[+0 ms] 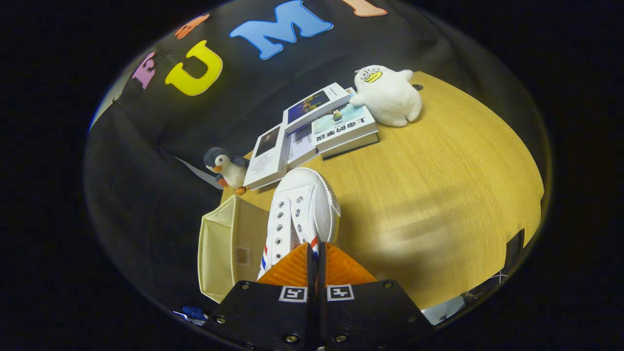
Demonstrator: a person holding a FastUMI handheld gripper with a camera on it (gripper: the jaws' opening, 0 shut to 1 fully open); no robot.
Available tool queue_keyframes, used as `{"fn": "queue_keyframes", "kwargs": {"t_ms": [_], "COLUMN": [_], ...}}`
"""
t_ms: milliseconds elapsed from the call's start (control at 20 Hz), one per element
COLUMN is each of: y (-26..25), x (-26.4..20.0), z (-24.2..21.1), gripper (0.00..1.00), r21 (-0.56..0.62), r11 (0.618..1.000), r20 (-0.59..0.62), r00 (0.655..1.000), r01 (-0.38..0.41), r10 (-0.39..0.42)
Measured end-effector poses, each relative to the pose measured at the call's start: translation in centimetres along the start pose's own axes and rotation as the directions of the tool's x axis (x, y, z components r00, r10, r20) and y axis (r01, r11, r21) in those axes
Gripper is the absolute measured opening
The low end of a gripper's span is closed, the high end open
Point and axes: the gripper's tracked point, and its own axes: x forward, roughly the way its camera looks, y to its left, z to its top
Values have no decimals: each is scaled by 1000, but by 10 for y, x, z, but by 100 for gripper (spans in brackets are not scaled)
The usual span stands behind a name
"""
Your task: Open the storage box then place both shoes into the box .Put the left shoe in first, then the right shoe, with the right side of both shoes facing outward in a uniform manner.
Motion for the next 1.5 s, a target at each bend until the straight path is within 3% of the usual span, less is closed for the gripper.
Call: {"fn": "queue_keyframes", "kwargs": {"t_ms": [500, 850, 950, 1100, 1500], "y": [131, 151, 166, 168, 109], "x": [9, 49, 46, 31, -38], "z": [-13, -61, -54, -33, 23], "gripper": [0, 1, 30, 99, 98], "r21": [-149, -299, -314, -335, -394], "r11": [979, 953, 947, 941, 919], "r20": [-7, -57, -4, 69, 246], "r00": [990, 998, 998, 995, 965], "r01": [-138, -50, -64, -48, 16], "r10": [139, 34, 66, 76, 88]}}
